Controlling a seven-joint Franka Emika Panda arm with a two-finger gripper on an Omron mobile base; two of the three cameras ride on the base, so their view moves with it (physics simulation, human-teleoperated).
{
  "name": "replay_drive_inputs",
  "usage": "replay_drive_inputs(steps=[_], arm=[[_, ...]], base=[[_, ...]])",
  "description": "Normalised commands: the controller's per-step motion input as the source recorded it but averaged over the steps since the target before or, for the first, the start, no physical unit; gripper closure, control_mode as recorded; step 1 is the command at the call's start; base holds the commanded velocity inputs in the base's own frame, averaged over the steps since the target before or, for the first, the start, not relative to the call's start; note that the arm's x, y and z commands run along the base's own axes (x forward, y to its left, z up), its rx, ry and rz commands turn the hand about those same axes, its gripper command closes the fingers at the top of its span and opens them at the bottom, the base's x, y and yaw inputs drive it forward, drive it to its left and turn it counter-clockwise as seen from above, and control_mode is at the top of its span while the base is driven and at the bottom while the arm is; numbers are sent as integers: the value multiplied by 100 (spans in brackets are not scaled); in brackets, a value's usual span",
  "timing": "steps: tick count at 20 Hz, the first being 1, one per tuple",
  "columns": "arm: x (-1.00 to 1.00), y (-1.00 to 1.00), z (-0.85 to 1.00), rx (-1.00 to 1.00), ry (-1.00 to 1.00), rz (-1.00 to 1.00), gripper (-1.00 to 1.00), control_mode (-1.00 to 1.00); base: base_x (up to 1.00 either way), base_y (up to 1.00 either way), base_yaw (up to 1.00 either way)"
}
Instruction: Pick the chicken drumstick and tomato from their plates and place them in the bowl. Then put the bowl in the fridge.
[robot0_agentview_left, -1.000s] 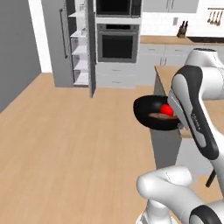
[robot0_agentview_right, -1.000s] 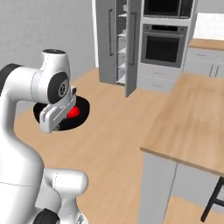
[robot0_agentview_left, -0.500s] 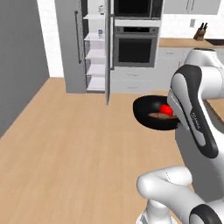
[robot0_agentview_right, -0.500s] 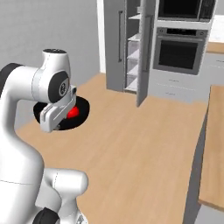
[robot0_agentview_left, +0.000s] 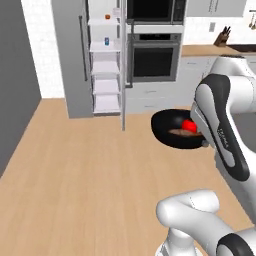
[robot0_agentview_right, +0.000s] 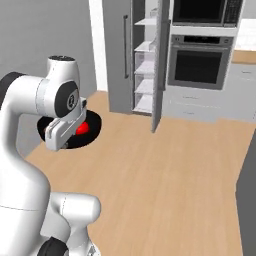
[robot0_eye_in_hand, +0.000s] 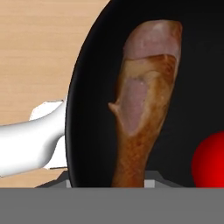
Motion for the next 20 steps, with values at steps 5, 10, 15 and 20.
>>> replay_drive_inputs(steps=[5,10,15,20], arm=[[0,0,0,0,0,0,100,100],[0,0,0,0,0,0,100,100],[0,0,0,0,0,0,100,100],[0,0,0,0,0,0,100,100]], base=[[100,82,-32],[100,34,-33],[100,21,-23],[97,79,-6]])
